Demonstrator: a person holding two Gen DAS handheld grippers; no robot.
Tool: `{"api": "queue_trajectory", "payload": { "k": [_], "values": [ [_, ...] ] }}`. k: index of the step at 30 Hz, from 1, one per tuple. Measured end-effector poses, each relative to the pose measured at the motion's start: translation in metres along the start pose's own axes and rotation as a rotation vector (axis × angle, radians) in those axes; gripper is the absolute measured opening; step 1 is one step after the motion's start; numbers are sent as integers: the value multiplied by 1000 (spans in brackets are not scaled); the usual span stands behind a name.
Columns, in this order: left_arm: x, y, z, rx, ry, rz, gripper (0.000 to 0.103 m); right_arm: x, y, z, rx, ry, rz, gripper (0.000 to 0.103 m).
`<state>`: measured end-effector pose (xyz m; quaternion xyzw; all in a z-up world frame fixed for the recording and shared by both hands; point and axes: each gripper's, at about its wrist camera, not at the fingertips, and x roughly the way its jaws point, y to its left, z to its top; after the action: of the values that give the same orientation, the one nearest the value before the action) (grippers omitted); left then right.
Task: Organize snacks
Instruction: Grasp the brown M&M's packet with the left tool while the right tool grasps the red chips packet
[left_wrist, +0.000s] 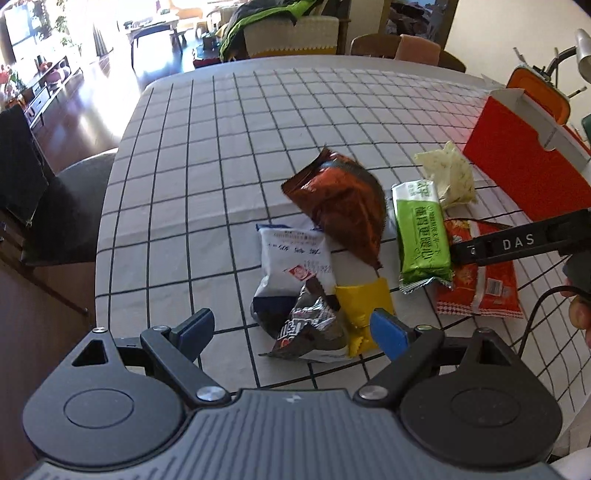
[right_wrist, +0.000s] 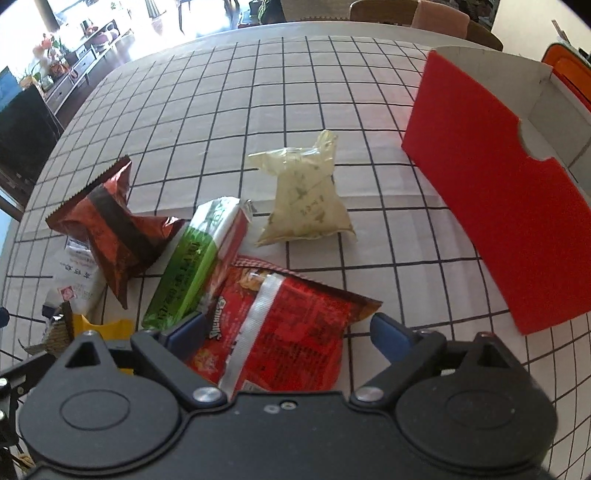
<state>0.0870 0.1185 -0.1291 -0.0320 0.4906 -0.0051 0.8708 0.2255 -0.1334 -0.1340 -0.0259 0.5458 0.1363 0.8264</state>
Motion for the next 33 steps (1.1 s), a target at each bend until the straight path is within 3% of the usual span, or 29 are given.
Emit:
{"api": "queue_trajectory", "payload": {
  "k": [11,19,22,24,33],
  "values": [
    [22,15,-3,-124,60,-42,91,10,3,-7,-24,12,-58,84],
    [25,15,-4,-160,74,-68,71,4,-4,-13,-46,5,-41,76],
    [24,15,-4,-170,75,-89,60,1,-7,-14,-57,-6,-33,71],
    [23,16,-4,-184,81,-100,45,0,-8,-16,-68,-9,-32,71],
    [21,15,-6,-199,95,-74,33,-9,-26,-19,-53,-21,22,70]
  ]
}}
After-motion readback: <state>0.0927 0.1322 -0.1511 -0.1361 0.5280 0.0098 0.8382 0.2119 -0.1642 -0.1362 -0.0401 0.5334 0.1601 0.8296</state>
